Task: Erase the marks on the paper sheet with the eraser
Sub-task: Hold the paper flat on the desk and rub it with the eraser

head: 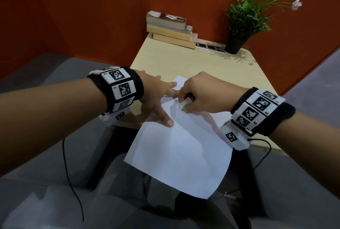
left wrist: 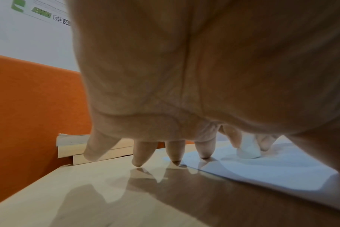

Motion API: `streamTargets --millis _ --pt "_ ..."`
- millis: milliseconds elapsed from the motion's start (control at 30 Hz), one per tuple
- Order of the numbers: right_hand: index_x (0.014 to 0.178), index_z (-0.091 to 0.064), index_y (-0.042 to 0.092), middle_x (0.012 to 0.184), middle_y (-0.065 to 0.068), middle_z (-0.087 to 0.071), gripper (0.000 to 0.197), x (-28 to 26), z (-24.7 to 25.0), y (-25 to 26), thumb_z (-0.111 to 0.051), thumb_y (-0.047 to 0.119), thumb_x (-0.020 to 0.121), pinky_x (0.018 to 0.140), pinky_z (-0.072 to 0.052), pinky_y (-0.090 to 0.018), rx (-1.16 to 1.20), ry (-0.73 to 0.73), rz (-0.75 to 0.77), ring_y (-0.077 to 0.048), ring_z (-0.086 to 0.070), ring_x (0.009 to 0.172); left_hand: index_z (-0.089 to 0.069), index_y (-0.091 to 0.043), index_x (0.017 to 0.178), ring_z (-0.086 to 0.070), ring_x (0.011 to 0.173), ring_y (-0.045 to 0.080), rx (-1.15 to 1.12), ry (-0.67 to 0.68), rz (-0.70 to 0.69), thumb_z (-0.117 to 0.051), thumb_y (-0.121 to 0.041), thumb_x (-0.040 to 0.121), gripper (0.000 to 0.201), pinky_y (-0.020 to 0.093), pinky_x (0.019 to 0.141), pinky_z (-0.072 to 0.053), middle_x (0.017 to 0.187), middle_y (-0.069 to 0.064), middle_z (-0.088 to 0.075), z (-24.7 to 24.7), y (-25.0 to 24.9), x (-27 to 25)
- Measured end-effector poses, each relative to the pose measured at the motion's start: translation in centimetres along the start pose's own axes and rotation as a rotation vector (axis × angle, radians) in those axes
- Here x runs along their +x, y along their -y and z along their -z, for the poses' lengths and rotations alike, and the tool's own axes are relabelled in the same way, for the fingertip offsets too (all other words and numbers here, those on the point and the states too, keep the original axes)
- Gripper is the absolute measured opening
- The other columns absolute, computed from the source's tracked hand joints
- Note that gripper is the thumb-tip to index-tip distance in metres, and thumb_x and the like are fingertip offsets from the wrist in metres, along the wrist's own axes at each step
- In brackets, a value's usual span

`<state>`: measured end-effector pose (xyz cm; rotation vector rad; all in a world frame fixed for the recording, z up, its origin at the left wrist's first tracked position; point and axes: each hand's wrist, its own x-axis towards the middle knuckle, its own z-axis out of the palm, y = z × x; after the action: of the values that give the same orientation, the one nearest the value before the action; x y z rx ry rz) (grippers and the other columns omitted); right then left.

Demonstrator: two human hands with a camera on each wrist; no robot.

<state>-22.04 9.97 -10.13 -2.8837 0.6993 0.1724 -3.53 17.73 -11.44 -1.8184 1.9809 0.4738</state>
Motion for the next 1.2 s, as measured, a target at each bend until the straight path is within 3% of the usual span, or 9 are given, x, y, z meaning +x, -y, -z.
streamTargets --millis 100,233,433,567,633,733,933,1067,1200 --pt "0.108 -0.082 0.026 0.081 0.021 -0.066 0.021 0.1 0.1 0.0 -0.081 0.031 0.087 0.071 -0.055 -0.025 -0.003 0.011 0.005 -0.002 -0.063 0.078 0.002 -0.061 0.156 0.007 0.160 0.034 0.007 0.010 0.007 -0.052 -0.102 0.057 0.120 0.072 0.119 0.002 0.171 -0.019 0.018 -0.1 0.0 0.2" --pt "0.104 -0.083 0.033 0.078 0.017 -0.071 0.019 -0.2 1.0 -0.1 -0.085 0.033 0.086 0.059 -0.042 -0.010 0.014 0.141 0.034 0.008 -0.062 0.071 0.010 -0.062 0.155 0.009 0.160 0.035 0.003 0.018 0.012 -0.051 -0.103 0.057 0.123 0.073 0.119 0.002 0.171 -0.017 0.020 -0.2 0.0 0.3" --pt "0.108 -0.082 0.030 0.090 0.011 -0.075 0.021 0.3 0.2 0.0 -0.081 0.030 0.087 0.075 -0.061 -0.033 0.020 0.005 0.006 -0.005 -0.067 0.080 0.000 -0.062 0.156 0.008 0.160 0.033 -0.011 0.028 0.009 -0.051 -0.105 0.052 0.123 0.072 0.121 -0.002 0.170 -0.021 0.020 -0.2 0.2 0.4" --pt "0.103 -0.083 0.032 0.078 0.015 -0.072 0.018 -0.1 1.0 -0.2 -0.085 0.033 0.085 0.059 -0.044 -0.009 0.041 0.153 0.028 0.005 -0.063 0.070 0.009 -0.062 0.156 0.009 0.160 0.033 -0.015 0.027 0.017 -0.052 -0.103 0.055 0.124 0.070 0.122 -0.004 0.170 -0.019 0.021 -0.2 0.1 0.4" --pt "0.104 -0.082 0.032 0.080 0.015 -0.071 0.017 0.1 0.8 -0.3 -0.084 0.032 0.086 0.061 -0.044 -0.011 0.031 0.107 0.017 0.004 -0.063 0.072 0.008 -0.062 0.156 0.009 0.160 0.034 -0.016 0.025 0.011 -0.052 -0.103 0.055 0.124 0.071 0.122 -0.004 0.170 -0.019 0.021 -0.2 0.1 0.5" --pt "0.106 -0.082 0.029 0.090 0.012 -0.074 0.019 0.4 0.0 -0.3 -0.081 0.031 0.087 0.071 -0.055 -0.029 -0.001 -0.005 0.002 -0.004 -0.065 0.081 0.005 -0.063 0.156 0.010 0.160 0.034 -0.030 0.029 0.012 -0.053 -0.102 0.055 0.123 0.071 0.121 -0.003 0.170 -0.018 0.021 -0.3 0.1 0.3" --pt "0.102 -0.082 0.034 0.082 0.010 -0.075 0.017 -0.3 0.8 -0.1 -0.085 0.033 0.085 0.062 -0.045 -0.014 0.033 0.127 0.021 0.000 -0.064 0.071 0.011 -0.059 0.157 0.011 0.159 0.034 -0.016 0.032 0.016 -0.055 -0.100 0.060 0.124 0.069 0.122 -0.004 0.171 -0.016 0.021 -0.1 -0.1 0.3" --pt "0.103 -0.081 0.030 0.087 0.009 -0.074 0.017 -0.1 -0.3 0.0 -0.080 0.031 0.085 0.073 -0.062 -0.036 0.002 -0.016 -0.026 -0.009 -0.068 0.079 0.009 -0.061 0.157 0.010 0.160 0.034 -0.012 0.031 0.011 -0.054 -0.099 0.059 0.122 0.069 0.120 -0.003 0.171 -0.017 0.021 -0.1 -0.2 0.1" --pt "0.101 -0.082 0.032 0.077 0.015 -0.073 0.015 -1.3 0.4 -0.1 -0.084 0.033 0.086 0.060 -0.048 -0.012 0.039 0.121 -0.010 0.002 -0.065 0.070 0.014 -0.060 0.156 0.009 0.160 0.033 0.003 0.032 0.013 -0.054 -0.099 0.060 0.124 0.069 0.121 -0.006 0.170 -0.017 0.021 -0.1 -0.2 0.1"
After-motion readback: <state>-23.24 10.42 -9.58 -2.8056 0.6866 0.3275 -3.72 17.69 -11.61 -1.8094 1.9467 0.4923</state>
